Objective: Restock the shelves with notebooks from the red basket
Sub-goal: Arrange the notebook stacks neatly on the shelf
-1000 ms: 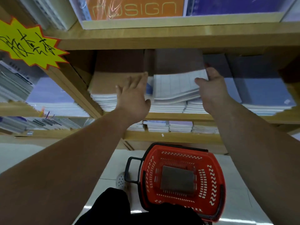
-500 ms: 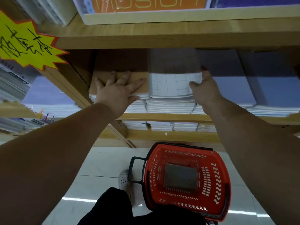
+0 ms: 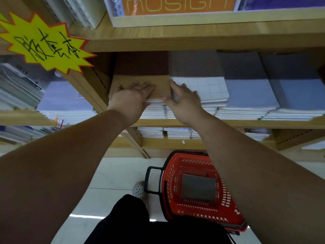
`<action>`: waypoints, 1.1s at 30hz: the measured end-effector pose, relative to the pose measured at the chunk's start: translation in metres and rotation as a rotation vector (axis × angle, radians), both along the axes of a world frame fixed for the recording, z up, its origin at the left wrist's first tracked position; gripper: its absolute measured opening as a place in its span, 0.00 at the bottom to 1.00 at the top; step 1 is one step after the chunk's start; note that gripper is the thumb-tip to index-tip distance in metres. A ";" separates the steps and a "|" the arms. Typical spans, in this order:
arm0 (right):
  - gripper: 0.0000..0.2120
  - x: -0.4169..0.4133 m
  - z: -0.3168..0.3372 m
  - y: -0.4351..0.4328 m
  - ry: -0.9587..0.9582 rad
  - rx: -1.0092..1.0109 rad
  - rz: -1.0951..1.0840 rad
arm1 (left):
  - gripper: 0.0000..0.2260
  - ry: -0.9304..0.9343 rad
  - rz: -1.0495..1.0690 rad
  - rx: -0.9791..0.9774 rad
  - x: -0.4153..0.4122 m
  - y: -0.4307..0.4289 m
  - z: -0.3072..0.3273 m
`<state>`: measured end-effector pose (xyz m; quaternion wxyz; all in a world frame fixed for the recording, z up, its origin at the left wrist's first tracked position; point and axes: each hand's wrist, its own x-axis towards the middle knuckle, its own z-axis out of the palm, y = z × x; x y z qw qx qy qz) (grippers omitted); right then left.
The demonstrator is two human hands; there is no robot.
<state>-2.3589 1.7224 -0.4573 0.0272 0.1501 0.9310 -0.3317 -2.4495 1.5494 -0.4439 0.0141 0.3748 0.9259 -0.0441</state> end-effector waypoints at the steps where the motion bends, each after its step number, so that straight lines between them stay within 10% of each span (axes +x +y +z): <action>1: 0.30 -0.001 0.000 -0.002 -0.011 -0.059 -0.022 | 0.26 0.013 -0.021 0.028 0.000 -0.001 0.000; 7: 0.33 -0.004 0.033 -0.018 0.114 -0.580 -0.281 | 0.21 0.094 -0.111 0.298 0.004 -0.007 0.000; 12: 0.07 -0.004 0.043 -0.021 0.102 -0.924 -0.401 | 0.19 0.201 -0.104 0.376 0.020 -0.003 -0.002; 24: 0.16 0.049 0.046 0.043 0.306 -0.964 -0.358 | 0.18 0.424 -0.168 0.460 0.071 0.067 0.014; 33: 0.22 0.041 0.022 0.029 -0.016 -0.475 -0.223 | 0.28 0.050 0.060 0.125 0.077 0.041 -0.007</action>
